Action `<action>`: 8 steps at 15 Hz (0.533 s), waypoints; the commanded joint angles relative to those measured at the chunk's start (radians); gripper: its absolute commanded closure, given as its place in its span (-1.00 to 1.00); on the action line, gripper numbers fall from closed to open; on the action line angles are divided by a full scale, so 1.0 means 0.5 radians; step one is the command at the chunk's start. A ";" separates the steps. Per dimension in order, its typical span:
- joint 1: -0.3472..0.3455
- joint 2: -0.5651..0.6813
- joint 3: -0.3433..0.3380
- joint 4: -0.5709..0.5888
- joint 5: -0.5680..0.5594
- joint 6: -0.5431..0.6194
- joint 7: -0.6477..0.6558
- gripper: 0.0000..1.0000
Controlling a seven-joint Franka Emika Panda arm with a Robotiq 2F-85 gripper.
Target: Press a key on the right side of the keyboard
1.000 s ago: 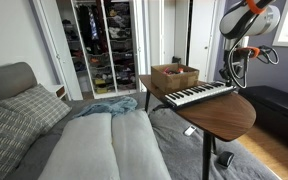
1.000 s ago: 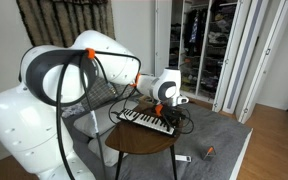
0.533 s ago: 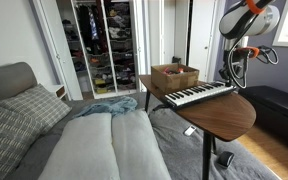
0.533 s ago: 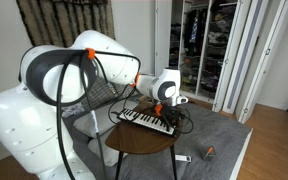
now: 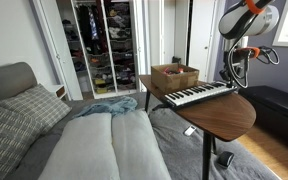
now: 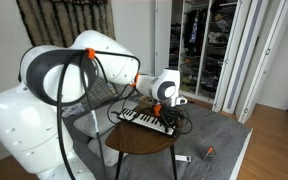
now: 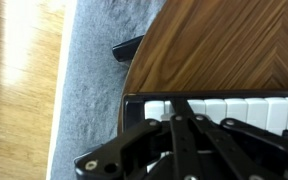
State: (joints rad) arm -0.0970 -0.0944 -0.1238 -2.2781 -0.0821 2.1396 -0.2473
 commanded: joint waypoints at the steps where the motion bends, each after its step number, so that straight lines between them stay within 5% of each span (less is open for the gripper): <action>1: -0.002 0.009 0.011 0.002 -0.022 -0.039 0.036 1.00; 8: 0.004 -0.105 0.032 -0.058 -0.063 -0.017 0.151 1.00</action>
State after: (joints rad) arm -0.0970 -0.0975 -0.1226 -2.2782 -0.0840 2.1376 -0.2280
